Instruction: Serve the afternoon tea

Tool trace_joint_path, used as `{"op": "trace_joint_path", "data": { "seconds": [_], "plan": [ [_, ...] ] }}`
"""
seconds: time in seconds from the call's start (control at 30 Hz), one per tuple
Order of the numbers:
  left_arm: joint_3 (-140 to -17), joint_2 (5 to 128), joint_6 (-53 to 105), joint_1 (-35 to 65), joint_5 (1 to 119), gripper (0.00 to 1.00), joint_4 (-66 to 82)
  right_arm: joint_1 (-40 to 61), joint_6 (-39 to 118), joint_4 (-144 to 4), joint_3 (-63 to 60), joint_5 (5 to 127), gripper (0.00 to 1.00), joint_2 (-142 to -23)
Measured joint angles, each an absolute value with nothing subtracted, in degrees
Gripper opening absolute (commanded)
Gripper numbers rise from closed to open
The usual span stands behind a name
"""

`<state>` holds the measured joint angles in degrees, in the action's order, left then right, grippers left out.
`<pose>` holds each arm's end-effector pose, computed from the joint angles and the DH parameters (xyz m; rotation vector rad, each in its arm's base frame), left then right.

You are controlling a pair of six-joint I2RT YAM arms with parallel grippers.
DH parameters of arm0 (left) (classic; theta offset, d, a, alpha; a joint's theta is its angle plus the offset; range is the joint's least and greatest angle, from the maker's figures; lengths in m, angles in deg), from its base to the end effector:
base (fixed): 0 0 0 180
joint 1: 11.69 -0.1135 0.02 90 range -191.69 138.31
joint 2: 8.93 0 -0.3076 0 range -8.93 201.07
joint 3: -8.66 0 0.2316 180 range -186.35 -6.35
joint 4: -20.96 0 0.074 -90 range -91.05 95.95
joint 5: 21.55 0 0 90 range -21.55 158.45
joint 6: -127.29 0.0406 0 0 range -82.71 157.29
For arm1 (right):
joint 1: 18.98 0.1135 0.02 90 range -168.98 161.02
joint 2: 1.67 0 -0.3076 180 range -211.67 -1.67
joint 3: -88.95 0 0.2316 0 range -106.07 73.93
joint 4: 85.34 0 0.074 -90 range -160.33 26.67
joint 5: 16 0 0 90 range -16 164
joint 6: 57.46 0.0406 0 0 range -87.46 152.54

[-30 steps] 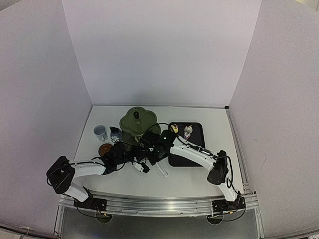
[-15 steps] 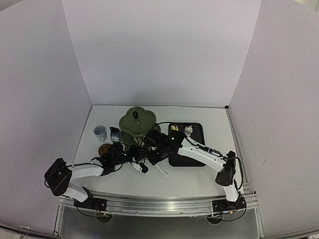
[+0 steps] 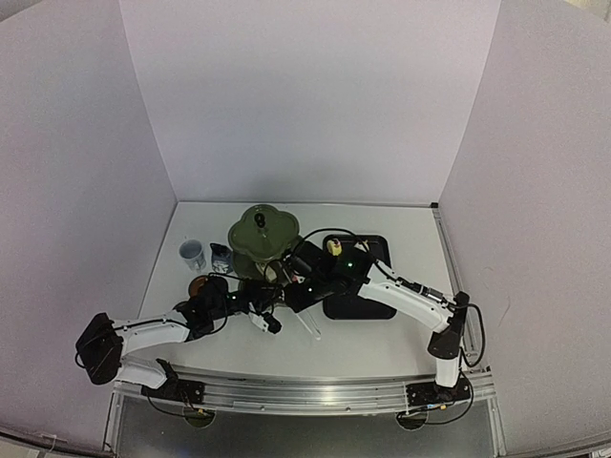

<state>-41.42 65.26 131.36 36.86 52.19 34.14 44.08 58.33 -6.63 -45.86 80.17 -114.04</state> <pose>0.1626 -0.2013 0.2934 1.7270 0.3660 0.3289 0.1917 0.3677 0.3912 -0.7940 2.4881 0.4536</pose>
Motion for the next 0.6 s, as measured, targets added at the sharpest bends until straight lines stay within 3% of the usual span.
{"op": "trace_joint_path", "data": {
  "seconds": [0.17, 0.43, 0.6],
  "plan": [
    [-41.2, 63.1, 130.1, 38.2, 52.3, 0.0, 31.5, 44.1, 60.8, -7.2, -44.8, 80.3, 0.36, -113.0],
    [-41.1, 62.4, 130.0, 39.0, 53.6, 0.0, 30.1, 45.0, 64.7, -7.8, -40.6, 80.2, 0.32, -112.1],
    [-41.1, 62.3, 130.0, 39.1, 53.8, 0.0, 30.0, 45.7, 66.4, -7.9, -37.2, 80.7, 0.14, -112.0]
  ]
}}
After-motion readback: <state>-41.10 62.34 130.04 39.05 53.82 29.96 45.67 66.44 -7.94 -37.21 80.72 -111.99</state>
